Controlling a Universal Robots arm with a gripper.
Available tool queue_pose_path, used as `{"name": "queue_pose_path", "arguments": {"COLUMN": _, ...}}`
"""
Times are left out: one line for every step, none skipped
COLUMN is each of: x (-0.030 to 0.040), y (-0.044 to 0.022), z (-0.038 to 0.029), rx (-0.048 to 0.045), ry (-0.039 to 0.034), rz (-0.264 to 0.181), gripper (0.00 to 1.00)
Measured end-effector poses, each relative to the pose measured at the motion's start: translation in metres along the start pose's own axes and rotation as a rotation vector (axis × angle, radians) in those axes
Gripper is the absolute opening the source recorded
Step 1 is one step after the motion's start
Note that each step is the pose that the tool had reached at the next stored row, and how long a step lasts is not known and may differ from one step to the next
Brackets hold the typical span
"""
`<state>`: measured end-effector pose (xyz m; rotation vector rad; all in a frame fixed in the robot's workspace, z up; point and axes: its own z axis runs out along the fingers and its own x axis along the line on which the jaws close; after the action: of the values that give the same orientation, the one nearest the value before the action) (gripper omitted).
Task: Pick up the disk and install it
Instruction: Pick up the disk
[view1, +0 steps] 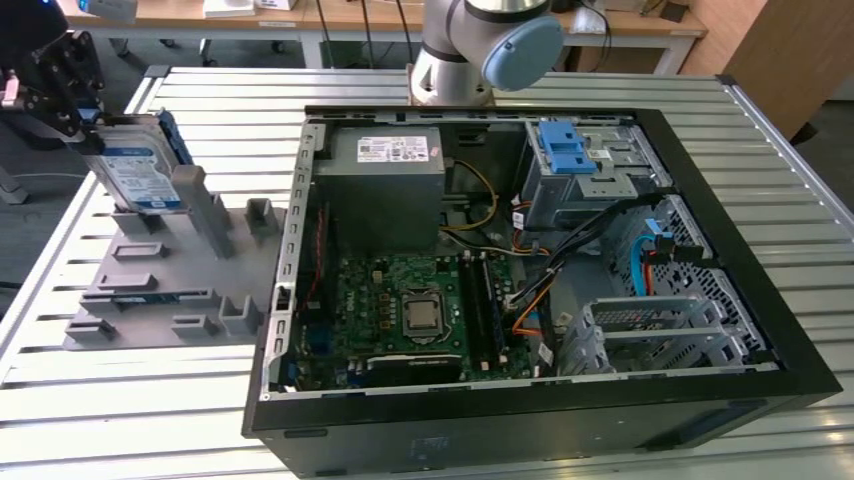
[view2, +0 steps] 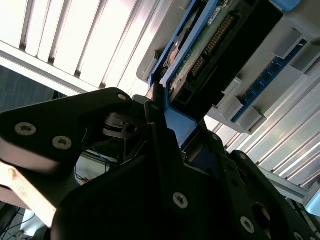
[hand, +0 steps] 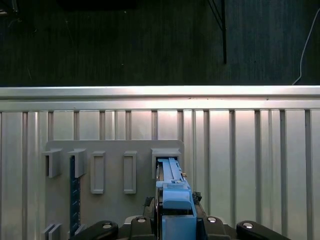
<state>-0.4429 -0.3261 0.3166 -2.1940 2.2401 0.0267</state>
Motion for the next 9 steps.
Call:
{"name": "queue_pose_path", "arguments": {"x": 0.0000, "y": 0.0000, "z": -0.0005, "rx": -0.0002, "ry": 0.0001, "rz": 0.000, "gripper": 0.36}}
{"name": "queue_pose_path", "arguments": {"x": 0.0000, "y": 0.0000, "z": -0.0007, "rx": 0.0001, "ry": 0.0000, "rz": 0.000, "gripper": 0.36}}
{"name": "queue_pose_path", "arguments": {"x": 0.0000, "y": 0.0000, "z": -0.0010, "rx": 0.0000, "ry": 0.0000, "rz": 0.000, "gripper": 0.36}}
{"name": "queue_pose_path", "arguments": {"x": 0.0000, "y": 0.0000, "z": -0.0014, "rx": -0.0001, "ry": 0.0000, "rz": 0.000, "gripper": 0.36}}
{"name": "queue_pose_path", "arguments": {"x": 0.0000, "y": 0.0000, "z": -0.0019, "rx": -0.0002, "ry": 0.0001, "rz": 0.000, "gripper": 0.36}}
{"name": "queue_pose_path", "arguments": {"x": 0.0000, "y": 0.0000, "z": -0.0021, "rx": -0.0001, "ry": 0.0000, "rz": 0.000, "gripper": 0.36}}
{"name": "queue_pose_path", "arguments": {"x": 0.0000, "y": 0.0000, "z": -0.0024, "rx": 0.0000, "ry": 0.0000, "rz": 0.000, "gripper": 0.36}}
{"name": "queue_pose_path", "arguments": {"x": 0.0000, "y": 0.0000, "z": -0.0026, "rx": 0.0001, "ry": 0.0000, "rz": 0.000, "gripper": 0.36}}
{"name": "queue_pose_path", "arguments": {"x": 0.0000, "y": 0.0000, "z": -0.0029, "rx": -0.0001, "ry": 0.0000, "rz": 0.000, "gripper": 0.36}}
